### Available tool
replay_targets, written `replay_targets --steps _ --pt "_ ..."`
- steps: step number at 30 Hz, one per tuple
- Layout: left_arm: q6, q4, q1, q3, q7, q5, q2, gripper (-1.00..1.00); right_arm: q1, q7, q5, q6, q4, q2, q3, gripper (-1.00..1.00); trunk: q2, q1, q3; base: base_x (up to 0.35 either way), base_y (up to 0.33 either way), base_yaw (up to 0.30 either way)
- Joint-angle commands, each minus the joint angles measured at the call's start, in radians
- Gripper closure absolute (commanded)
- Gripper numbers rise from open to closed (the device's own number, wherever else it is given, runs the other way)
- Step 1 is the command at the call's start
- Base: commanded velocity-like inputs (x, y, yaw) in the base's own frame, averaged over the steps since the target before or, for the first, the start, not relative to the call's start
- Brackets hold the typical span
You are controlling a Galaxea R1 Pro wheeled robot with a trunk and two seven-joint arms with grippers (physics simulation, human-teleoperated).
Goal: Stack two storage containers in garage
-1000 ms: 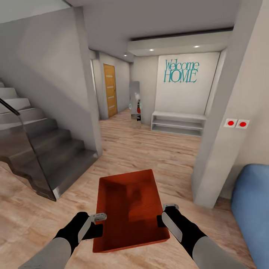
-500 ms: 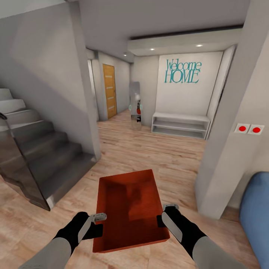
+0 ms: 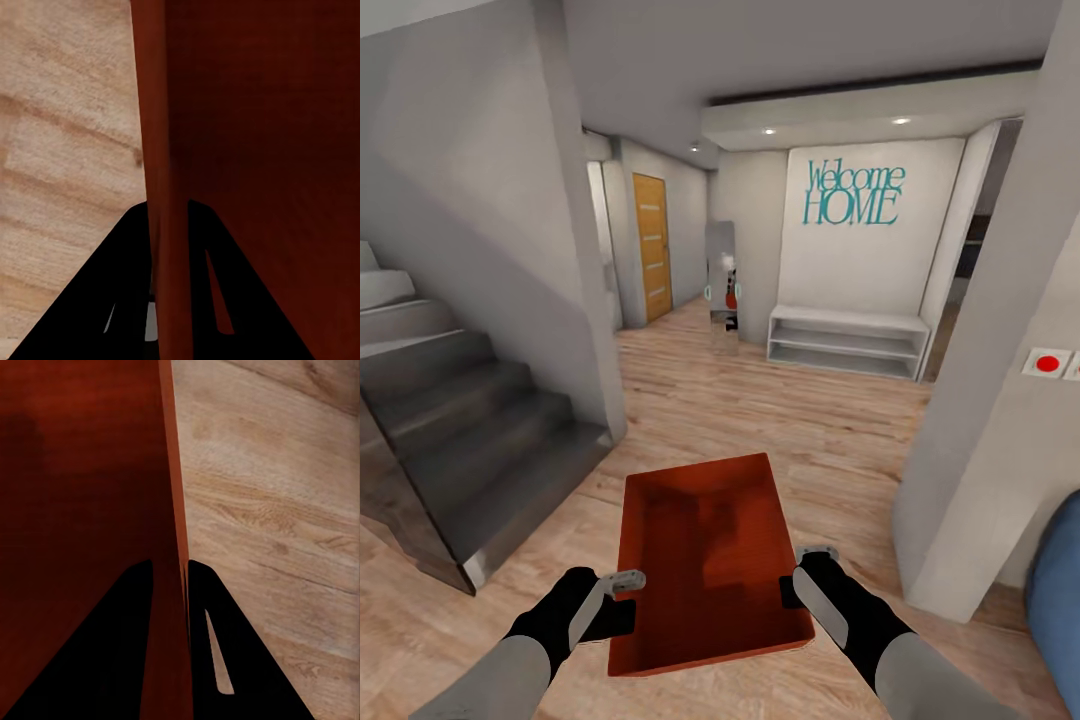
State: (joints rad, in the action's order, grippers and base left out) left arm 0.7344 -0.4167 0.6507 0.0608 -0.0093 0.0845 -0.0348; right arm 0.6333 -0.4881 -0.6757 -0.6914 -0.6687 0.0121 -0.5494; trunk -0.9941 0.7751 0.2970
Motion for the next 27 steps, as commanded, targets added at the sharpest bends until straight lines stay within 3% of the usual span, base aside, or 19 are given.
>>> replay_targets --steps 1,27 --pt "0.005 -0.002 0.001 0.007 0.003 0.015 -0.004 1.00 0.000 -0.009 -0.019 -0.003 0.000 0.000 -0.012 1.00 -0.001 0.001 0.001 0.335 0.000 0.000" --pt "0.005 -0.002 0.001 0.007 0.003 0.015 -0.004 1.00 0.000 -0.009 -0.018 -0.003 0.000 0.000 -0.012 1.00 -0.001 0.001 0.001 0.335 0.000 0.000"
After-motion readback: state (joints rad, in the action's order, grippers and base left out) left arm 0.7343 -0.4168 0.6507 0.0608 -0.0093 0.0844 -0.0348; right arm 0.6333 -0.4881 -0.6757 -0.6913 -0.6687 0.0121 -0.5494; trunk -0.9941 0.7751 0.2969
